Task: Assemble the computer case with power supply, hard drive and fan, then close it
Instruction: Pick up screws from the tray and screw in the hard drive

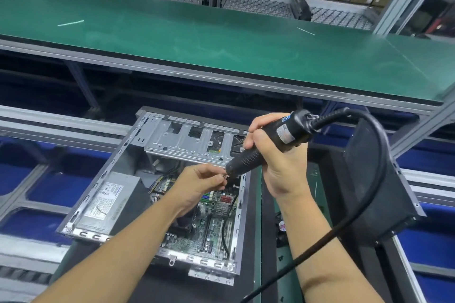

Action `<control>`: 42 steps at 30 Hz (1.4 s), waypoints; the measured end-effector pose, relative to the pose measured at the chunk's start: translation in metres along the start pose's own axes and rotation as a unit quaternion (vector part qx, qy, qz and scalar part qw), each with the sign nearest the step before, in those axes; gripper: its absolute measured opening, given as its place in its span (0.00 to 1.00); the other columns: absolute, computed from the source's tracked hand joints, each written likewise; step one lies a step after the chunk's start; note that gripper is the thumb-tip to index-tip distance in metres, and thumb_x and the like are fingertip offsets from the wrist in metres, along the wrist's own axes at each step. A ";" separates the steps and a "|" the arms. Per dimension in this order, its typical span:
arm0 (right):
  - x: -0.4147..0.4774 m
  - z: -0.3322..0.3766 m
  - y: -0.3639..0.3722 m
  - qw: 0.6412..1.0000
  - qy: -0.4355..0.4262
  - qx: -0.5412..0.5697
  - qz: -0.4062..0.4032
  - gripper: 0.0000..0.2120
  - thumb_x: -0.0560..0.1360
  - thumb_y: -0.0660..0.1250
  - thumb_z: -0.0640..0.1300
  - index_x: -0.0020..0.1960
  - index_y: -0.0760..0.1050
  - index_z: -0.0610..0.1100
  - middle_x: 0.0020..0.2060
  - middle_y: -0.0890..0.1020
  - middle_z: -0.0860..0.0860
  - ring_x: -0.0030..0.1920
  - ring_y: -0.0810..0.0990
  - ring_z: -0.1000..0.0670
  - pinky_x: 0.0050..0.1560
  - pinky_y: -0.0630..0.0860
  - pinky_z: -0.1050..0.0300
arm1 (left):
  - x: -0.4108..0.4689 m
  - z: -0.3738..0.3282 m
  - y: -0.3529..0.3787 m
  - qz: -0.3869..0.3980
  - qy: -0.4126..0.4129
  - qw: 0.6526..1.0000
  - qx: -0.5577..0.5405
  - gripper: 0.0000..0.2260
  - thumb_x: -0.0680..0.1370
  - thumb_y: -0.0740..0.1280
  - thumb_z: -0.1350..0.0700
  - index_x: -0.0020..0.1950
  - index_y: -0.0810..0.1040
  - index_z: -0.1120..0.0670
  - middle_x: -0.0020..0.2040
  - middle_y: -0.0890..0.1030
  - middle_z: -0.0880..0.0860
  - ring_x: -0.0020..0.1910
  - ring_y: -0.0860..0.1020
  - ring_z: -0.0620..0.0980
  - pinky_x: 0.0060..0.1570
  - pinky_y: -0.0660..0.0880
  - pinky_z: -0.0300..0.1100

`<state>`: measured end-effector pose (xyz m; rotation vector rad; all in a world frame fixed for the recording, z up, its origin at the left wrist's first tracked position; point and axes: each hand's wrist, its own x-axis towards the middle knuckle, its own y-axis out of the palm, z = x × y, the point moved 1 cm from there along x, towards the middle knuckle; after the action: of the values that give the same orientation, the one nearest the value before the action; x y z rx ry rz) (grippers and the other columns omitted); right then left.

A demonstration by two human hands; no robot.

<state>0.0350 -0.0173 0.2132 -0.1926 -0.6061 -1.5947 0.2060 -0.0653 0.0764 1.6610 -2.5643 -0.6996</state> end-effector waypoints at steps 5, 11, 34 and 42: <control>0.004 -0.010 -0.002 1.000 0.026 -0.004 0.009 0.09 0.73 0.70 0.37 0.48 0.79 0.51 0.38 0.80 0.50 0.35 0.78 0.47 0.43 0.77 0.49 | 0.001 -0.001 0.003 -0.041 0.062 0.985 0.157 0.12 0.71 0.75 0.66 0.46 0.84 0.49 0.46 0.85 0.54 0.48 0.85 0.54 0.48 0.80 0.40; 0.029 -0.018 0.010 1.000 0.024 -0.003 -0.002 0.09 0.70 0.68 0.37 0.45 0.79 0.50 0.37 0.79 0.49 0.33 0.74 0.44 0.39 0.75 0.50 | 0.003 -0.021 -0.003 -0.030 0.126 0.941 0.313 0.12 0.71 0.77 0.62 0.47 0.82 0.46 0.43 0.84 0.47 0.41 0.82 0.44 0.44 0.78 0.34; 0.092 -0.066 0.047 0.996 0.029 -0.063 -0.050 0.10 0.72 0.67 0.36 0.44 0.79 0.51 0.33 0.78 0.49 0.31 0.73 0.44 0.39 0.74 0.49 | 0.022 -0.030 -0.056 -0.180 0.107 0.927 0.311 0.07 0.75 0.69 0.57 0.44 0.72 0.49 0.37 0.74 0.44 0.33 0.70 0.39 0.38 0.68 0.36; 0.089 -0.073 0.045 0.995 0.042 -0.076 -0.049 0.08 0.72 0.67 0.36 0.44 0.78 0.49 0.33 0.77 0.48 0.32 0.73 0.44 0.40 0.73 0.46 | 0.011 0.001 -0.031 -0.198 -0.176 0.944 0.199 0.19 0.75 0.67 0.37 0.44 0.72 0.53 0.42 0.77 0.49 0.43 0.77 0.49 0.45 0.74 0.47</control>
<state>0.0831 -0.1306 0.2057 -0.2105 -0.4339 -1.7373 0.2279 -0.0852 0.0609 2.4301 -2.7760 -0.5530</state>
